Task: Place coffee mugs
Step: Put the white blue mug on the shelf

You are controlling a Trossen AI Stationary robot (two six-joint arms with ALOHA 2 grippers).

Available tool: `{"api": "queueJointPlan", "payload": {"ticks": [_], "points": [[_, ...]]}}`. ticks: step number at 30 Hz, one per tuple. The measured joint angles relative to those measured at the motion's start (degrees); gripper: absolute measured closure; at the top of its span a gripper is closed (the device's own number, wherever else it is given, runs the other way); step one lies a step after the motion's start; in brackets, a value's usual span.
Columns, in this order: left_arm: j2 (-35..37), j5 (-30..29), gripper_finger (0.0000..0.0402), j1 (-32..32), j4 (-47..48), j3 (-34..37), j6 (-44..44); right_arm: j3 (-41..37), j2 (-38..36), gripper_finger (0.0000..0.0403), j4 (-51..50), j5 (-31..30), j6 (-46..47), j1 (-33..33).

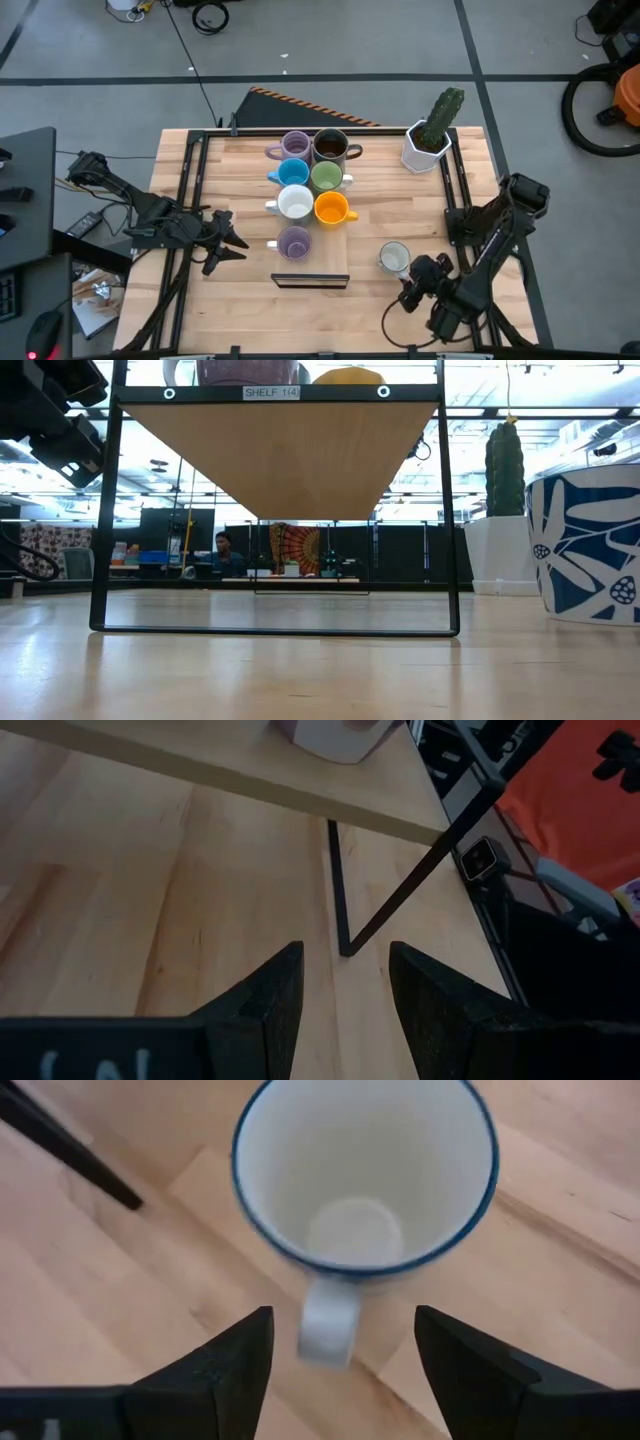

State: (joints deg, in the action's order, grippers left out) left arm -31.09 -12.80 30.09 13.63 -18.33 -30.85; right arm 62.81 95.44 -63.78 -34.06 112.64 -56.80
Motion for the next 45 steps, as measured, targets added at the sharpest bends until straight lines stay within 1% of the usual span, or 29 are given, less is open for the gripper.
{"api": "queueJointPlan", "payload": {"ticks": [3,6,9,16,23,32,34,37,40,45], "points": [[0.00,0.02,0.0246,0.00,0.14,0.00,0.02,-1.40,0.00,0.0156,1.49,-0.92,-0.37,0.64],[0.00,0.00,0.0246,0.00,0.24,0.00,0.00,-3.07,0.00,0.0172,4.03,-0.75,-0.92,1.52],[0.00,0.00,0.0246,0.00,0.30,0.00,-0.02,-3.81,0.04,0.0200,5.93,-0.42,-2.99,2.09],[0.00,0.00,0.0246,0.00,0.43,0.00,0.00,-3.81,0.04,0.0274,4.64,-0.42,-6.38,2.19],[0.00,0.00,0.0246,0.00,0.43,0.00,0.01,-3.81,0.04,0.0327,2.89,-0.51,-9.86,0.78],[0.00,0.00,0.0246,0.00,0.43,0.00,0.02,-3.81,-0.18,0.0329,2.52,-1.74,-13.70,0.18],[0.00,-0.01,0.0246,-0.01,0.43,0.00,0.02,-3.81,-1.17,0.0329,1.51,-3.30,-14.71,0.19],[0.00,-0.02,0.0246,0.00,0.43,0.00,0.02,-3.81,-2.61,0.0329,-0.55,-7.21,-17.00,0.60],[0.00,-0.02,0.0246,-0.02,0.43,0.00,0.04,-3.83,-3.66,0.0329,-3.00,-9.47,-19.14,1.14],[0.00,-0.02,0.0246,0.00,0.43,0.00,0.00,-3.83,-7.66,0.0329,-3.17,-12.19,-24.25,1.49]]}}
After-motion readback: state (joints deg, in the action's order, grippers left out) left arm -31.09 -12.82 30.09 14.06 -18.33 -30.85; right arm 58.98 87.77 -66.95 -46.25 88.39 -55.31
